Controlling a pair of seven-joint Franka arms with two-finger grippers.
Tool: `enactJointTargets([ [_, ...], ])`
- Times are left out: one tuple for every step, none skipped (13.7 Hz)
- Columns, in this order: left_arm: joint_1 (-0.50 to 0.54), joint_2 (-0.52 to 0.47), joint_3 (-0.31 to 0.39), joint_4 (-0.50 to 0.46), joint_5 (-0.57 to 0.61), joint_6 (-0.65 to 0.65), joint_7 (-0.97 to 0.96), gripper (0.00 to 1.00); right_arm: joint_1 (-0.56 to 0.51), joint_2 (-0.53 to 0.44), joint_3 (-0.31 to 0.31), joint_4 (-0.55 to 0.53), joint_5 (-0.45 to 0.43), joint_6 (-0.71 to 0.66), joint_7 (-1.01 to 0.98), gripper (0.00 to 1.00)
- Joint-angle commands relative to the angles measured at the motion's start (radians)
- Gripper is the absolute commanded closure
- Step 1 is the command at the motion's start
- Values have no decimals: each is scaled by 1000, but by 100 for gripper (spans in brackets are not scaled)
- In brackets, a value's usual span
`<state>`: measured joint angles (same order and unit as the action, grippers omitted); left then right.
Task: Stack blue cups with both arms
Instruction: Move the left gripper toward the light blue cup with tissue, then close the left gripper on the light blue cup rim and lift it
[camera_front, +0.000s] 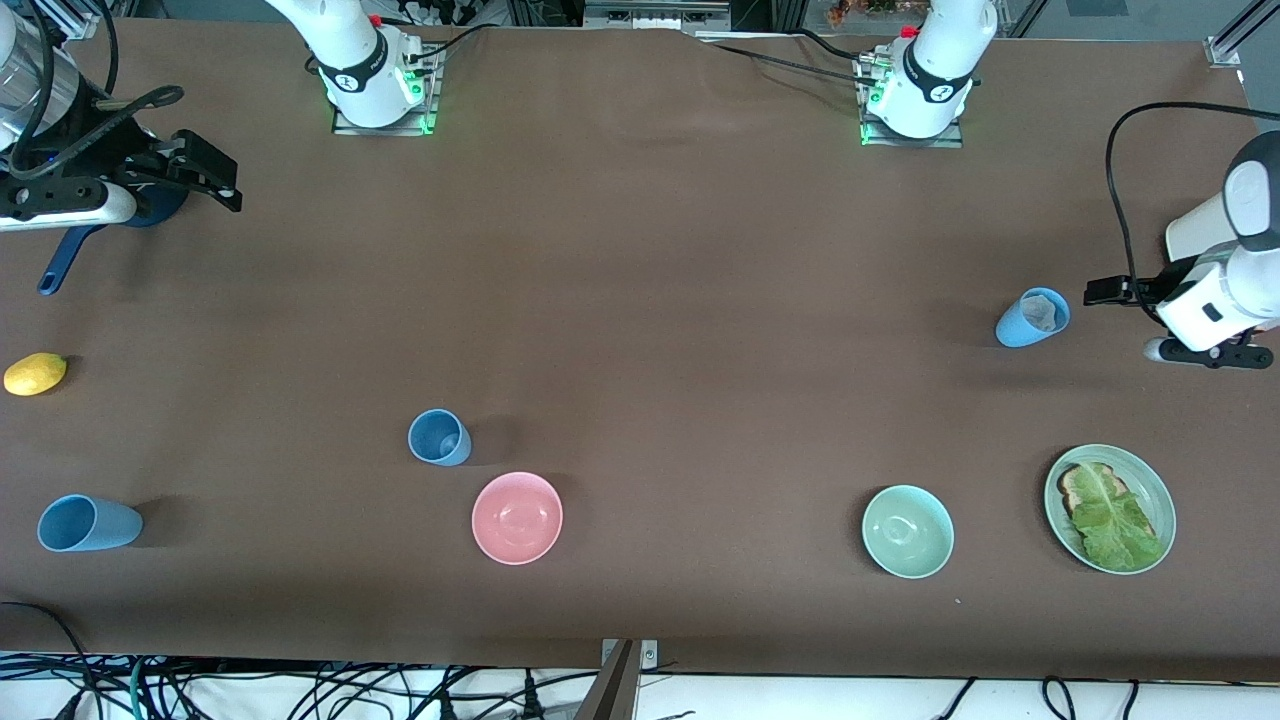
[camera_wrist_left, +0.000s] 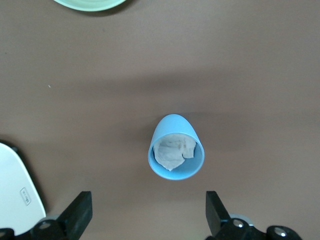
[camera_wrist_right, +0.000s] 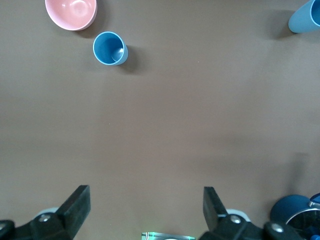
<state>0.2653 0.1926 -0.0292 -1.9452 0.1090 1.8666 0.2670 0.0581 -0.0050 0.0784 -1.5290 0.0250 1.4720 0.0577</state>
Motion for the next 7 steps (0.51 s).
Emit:
enactJointTargets([
  [26,-28,-9,-137,21,153,26,0,0,-7,3,-8,0,5,14,0],
  [37,-27,-9,-177,21,216,26,0,0,-7,3,-8,0,5,13,0],
  [40,-25,-9,-220,21,285,29,0,0,-7,1,-8,0,5,14,0],
  [40,-21,-9,-254,21,331,29,0,0,-7,1,-11,0,4,14,0],
  [40,-15,-9,-273,21,348,29,0,0,-7,1,-11,0,4,14,0],
  [40,4,-11,-274,27,361,29,0,0,-7,1,-11,0,5,14,0],
  [40,20,-11,-273,46,364,31,1,0,-7,1,-11,0,4,13,0],
])
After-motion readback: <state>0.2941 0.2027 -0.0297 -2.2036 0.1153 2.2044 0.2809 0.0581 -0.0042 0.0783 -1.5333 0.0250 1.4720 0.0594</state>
